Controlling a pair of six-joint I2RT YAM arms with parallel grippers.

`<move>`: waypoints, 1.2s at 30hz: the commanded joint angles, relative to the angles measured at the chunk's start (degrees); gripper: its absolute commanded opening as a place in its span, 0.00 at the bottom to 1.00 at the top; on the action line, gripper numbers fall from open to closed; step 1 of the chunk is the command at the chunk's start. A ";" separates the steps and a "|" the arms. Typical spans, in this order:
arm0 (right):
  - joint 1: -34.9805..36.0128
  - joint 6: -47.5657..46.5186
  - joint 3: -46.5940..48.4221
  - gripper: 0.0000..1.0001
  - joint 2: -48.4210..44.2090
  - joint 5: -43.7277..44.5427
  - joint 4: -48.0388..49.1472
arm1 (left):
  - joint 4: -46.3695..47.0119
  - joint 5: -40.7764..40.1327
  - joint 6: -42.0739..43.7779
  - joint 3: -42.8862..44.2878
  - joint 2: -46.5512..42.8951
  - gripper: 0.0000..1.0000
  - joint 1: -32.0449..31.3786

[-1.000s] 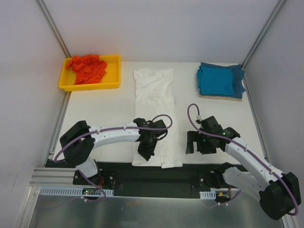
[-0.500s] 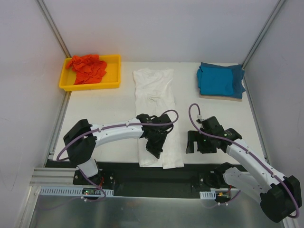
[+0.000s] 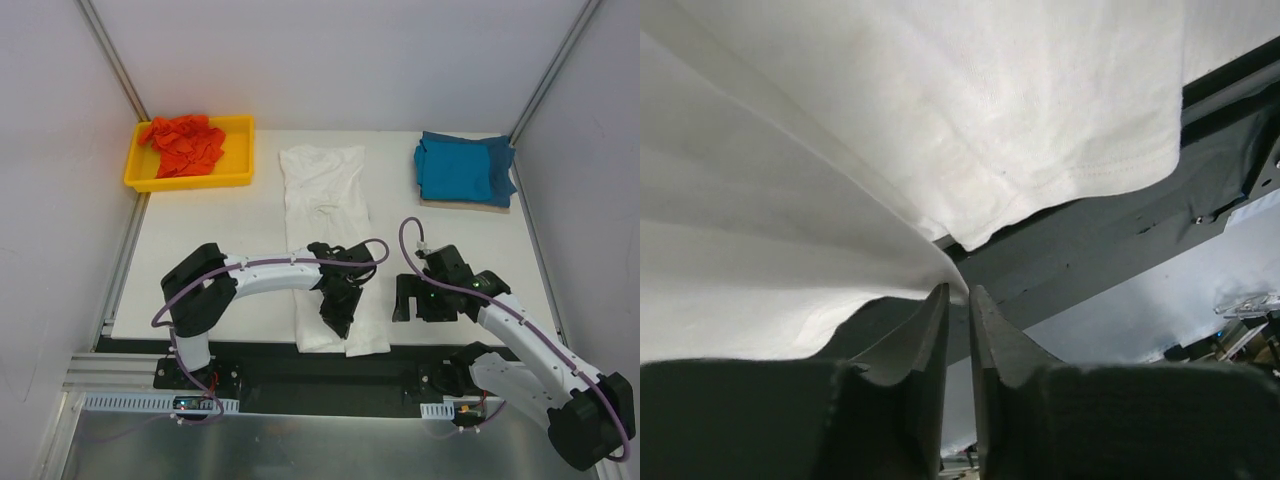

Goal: Fold and stack the t-shirts
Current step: Fold the tshirt

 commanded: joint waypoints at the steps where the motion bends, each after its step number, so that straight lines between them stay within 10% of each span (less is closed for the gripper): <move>1: -0.89 0.23 0.54 0.97 -1.08 0.98 -0.27 | 1.22 3.01 1.54 1.05 1.81 0.28 -0.36; 12: -1.59 1.11 0.28 0.99 -6.79 -8.07 -1.58 | 1.57 -2.69 -2.23 -10.87 -20.75 0.99 0.07; 23: -1.24 2.26 -5.78 0.97 -4.95 -21.87 3.16 | 3.06 -6.65 -21.82 -36.81 -45.91 0.99 2.98; 36: 0.78 4.89 -10.18 0.97 0.67 -23.81 7.47 | 26.44 -2.17 -28.96 -51.86 -46.36 0.64 9.04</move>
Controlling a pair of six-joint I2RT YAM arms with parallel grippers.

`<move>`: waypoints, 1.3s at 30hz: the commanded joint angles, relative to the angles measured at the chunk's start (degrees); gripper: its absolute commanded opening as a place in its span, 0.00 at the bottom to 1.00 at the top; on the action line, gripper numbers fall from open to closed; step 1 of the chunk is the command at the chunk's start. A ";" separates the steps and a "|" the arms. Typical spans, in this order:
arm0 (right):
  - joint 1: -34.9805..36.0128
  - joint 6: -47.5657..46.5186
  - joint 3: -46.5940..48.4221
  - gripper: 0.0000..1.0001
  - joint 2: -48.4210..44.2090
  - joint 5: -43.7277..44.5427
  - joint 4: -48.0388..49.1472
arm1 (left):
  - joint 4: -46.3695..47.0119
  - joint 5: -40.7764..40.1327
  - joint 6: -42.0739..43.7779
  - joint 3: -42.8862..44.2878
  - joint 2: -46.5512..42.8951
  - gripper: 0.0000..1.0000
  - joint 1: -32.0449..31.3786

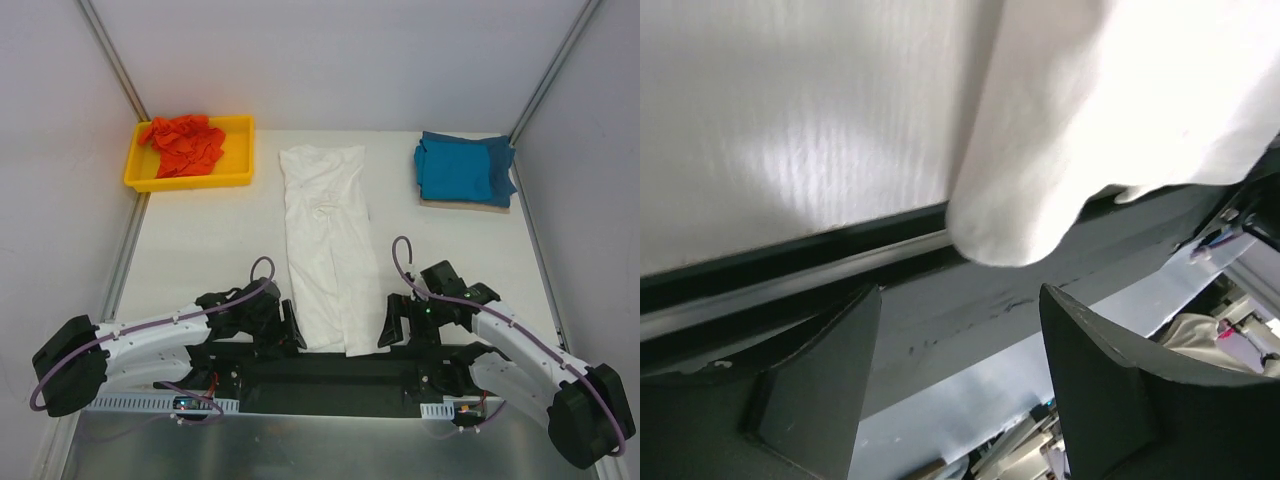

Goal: Fold and stack the t-shirts
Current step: Fold the tshirt

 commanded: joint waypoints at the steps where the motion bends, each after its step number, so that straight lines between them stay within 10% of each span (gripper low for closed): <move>1: 0.65 1.40 -0.58 0.96 0.63 -1.38 3.25 | 7.82 0.38 -0.78 -1.00 1.73 0.64 1.39; 14: 1.26 3.50 -3.13 0.90 6.60 -1.03 9.14 | 9.23 5.39 5.28 4.10 14.83 0.29 2.45; 23: 1.88 5.44 -3.05 0.56 10.48 -3.14 15.38 | 9.49 5.13 5.46 4.98 13.60 0.00 2.53; 29: 2.67 4.65 -3.31 0.42 14.87 -4.90 18.63 | 9.58 6.09 5.02 3.84 12.82 0.00 2.45; 34: 3.55 5.00 -2.70 0.01 15.93 -7.09 19.78 | 9.67 6.01 4.76 3.83 10.09 0.00 2.53; 39: 3.73 2.37 3.09 0.01 12.16 -5.09 14.08 | 9.41 7.15 5.46 5.76 7.19 0.00 3.06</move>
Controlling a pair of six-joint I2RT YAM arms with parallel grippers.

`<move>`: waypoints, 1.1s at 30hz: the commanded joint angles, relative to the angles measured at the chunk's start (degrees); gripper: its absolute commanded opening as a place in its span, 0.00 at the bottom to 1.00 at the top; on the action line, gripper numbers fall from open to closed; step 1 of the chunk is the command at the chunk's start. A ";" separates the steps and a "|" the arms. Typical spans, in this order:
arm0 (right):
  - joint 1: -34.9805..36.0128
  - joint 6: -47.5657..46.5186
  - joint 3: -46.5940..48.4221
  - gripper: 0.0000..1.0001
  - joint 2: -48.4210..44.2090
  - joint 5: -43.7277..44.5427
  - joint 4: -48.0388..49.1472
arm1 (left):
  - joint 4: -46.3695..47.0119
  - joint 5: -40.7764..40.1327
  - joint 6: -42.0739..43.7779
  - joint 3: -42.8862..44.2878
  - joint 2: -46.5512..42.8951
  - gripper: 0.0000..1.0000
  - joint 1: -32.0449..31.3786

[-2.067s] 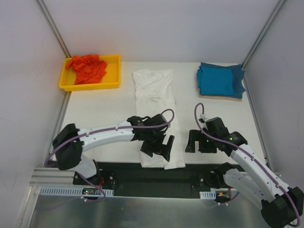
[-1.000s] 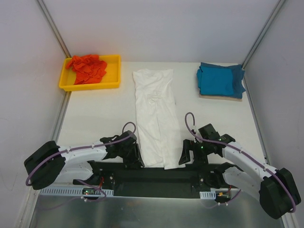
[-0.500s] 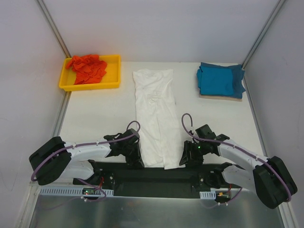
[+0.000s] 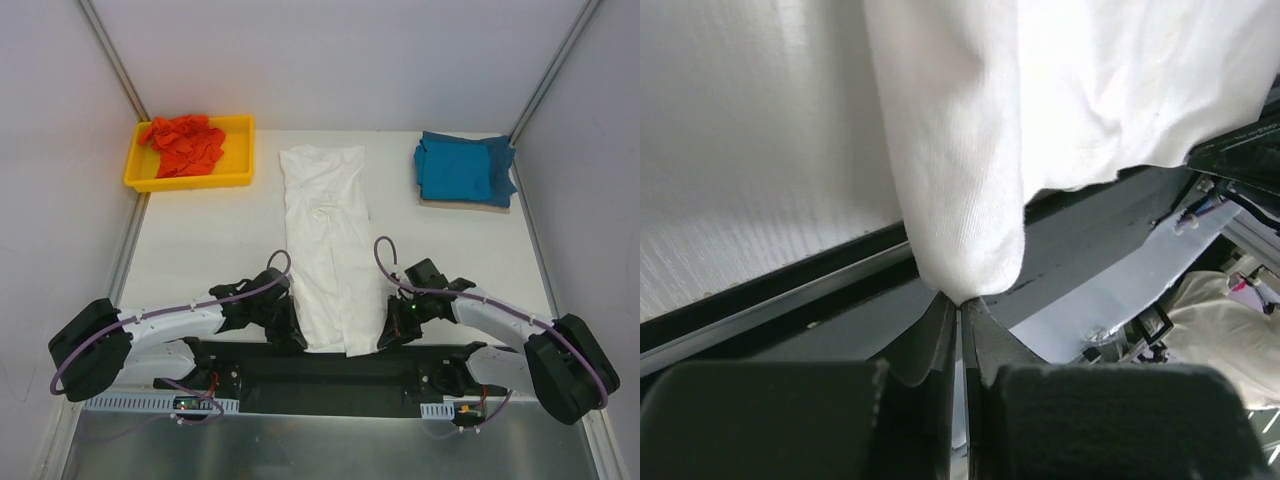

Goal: Fold and stack the t-shirts
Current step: Fold the tshirt

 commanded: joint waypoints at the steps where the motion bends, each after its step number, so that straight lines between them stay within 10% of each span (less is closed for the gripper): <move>1: 0.36 -2.79 7.34 0.01 -3.85 0.50 -4.53 | 0.14 2.32 1.02 2.58 -3.13 0.00 2.29; 21: -2.63 -9.48 43.45 0.01 14.05 17.55 -7.18 | -1.00 2.85 20.01 28.04 9.95 0.00 23.12; 33: -8.42 -9.30 61.31 0.01 32.44 13.08 -5.77 | -0.83 -2.07 25.28 39.14 20.06 0.00 31.30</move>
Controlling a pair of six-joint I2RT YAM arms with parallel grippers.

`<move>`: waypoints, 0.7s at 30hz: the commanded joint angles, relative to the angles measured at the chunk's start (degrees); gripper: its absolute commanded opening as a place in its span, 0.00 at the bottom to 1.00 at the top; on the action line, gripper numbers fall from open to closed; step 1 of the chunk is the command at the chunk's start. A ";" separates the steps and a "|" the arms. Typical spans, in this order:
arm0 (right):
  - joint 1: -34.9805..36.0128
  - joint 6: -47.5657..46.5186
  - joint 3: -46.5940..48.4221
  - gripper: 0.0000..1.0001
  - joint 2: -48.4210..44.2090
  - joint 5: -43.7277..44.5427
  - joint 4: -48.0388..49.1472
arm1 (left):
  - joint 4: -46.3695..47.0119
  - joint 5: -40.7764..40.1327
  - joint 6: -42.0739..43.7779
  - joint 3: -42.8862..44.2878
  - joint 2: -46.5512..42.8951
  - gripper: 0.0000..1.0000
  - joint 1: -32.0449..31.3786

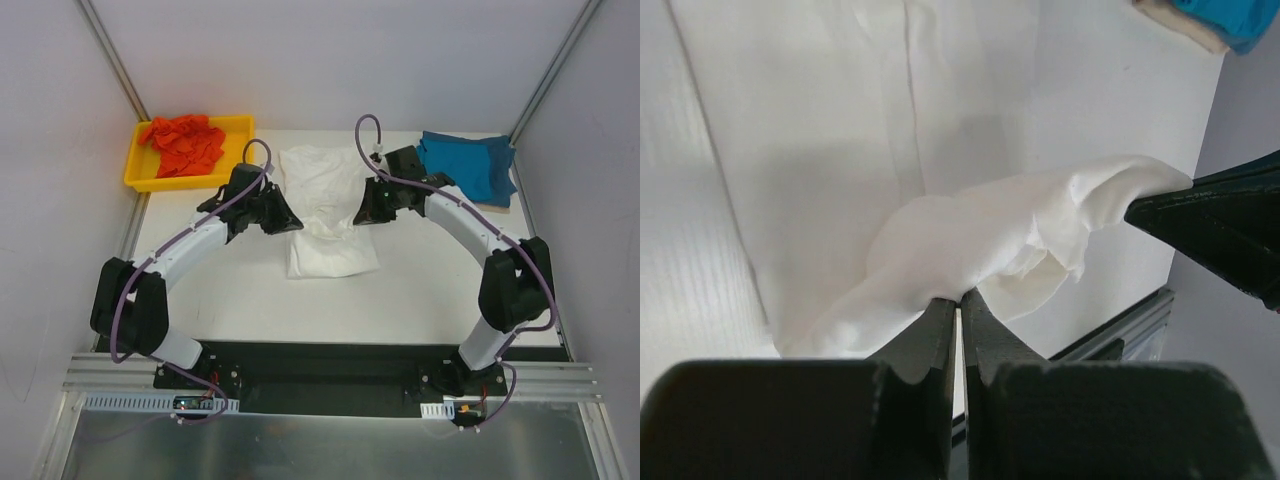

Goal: Fold and stack the t-shirts
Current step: Fold the tshirt

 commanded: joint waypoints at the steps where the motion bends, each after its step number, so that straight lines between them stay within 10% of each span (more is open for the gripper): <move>1: -2.37 -0.06 6.34 0.01 4.51 -2.45 1.35 | 0.35 -1.99 4.30 4.56 3.47 0.00 1.95; 21: -7.47 0.21 21.29 0.03 22.79 -2.27 1.62 | 0.18 0.12 5.89 19.77 24.83 0.00 6.08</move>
